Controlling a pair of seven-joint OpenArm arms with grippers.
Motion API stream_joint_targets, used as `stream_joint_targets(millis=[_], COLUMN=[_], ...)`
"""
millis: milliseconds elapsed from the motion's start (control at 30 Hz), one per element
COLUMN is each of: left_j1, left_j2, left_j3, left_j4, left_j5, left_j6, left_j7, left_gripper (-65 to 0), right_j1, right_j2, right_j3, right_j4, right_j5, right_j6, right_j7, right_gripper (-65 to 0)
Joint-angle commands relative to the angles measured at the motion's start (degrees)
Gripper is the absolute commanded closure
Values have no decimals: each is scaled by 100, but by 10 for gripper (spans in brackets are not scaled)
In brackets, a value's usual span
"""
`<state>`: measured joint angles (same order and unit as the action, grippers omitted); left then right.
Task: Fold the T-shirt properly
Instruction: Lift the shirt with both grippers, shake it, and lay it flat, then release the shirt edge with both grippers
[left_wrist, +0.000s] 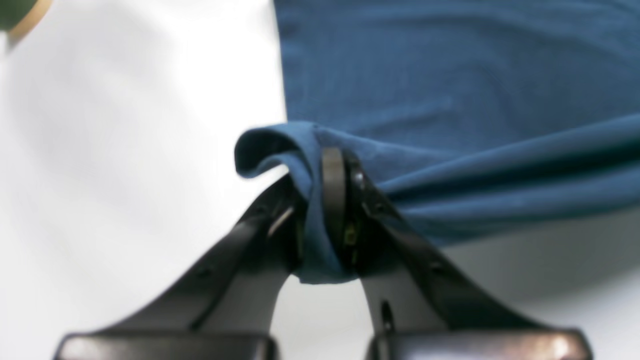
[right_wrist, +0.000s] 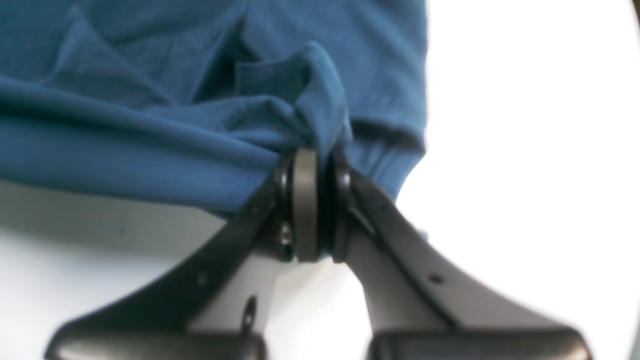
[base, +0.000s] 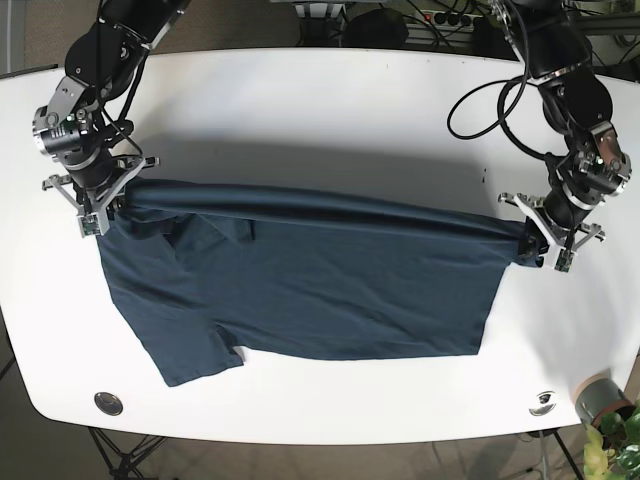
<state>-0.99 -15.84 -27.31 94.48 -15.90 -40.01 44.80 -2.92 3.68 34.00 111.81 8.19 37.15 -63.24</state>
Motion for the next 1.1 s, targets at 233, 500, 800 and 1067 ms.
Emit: stream_joint_targets(millis=[233, 500, 800, 1067], left_j1=[825, 1361, 1642, 1915], left_j2=[-82, -82, -82, -91], left_j3=[-588, -957, -1194, -1194], left_j4=[227, 236, 218, 245], left_j5=[-14, -14, -6, 3], left_j6=[1, 1, 1, 1], left_j7=[-115, -115, -115, -115], left_gripper=[0, 0, 0, 0], right_j1=[-741, -1093, -1568, -1981], right_j2=[-127, -258, -250, -250], right_j3=[270, 455, 473, 543], right_j4=[120, 103, 85, 94], right_j5=[461, 830, 1902, 2272], right_j6=[-9, 0, -27, -44], right_j7=[140, 131, 122, 131], right_gripper=[-21, -21, -97, -238])
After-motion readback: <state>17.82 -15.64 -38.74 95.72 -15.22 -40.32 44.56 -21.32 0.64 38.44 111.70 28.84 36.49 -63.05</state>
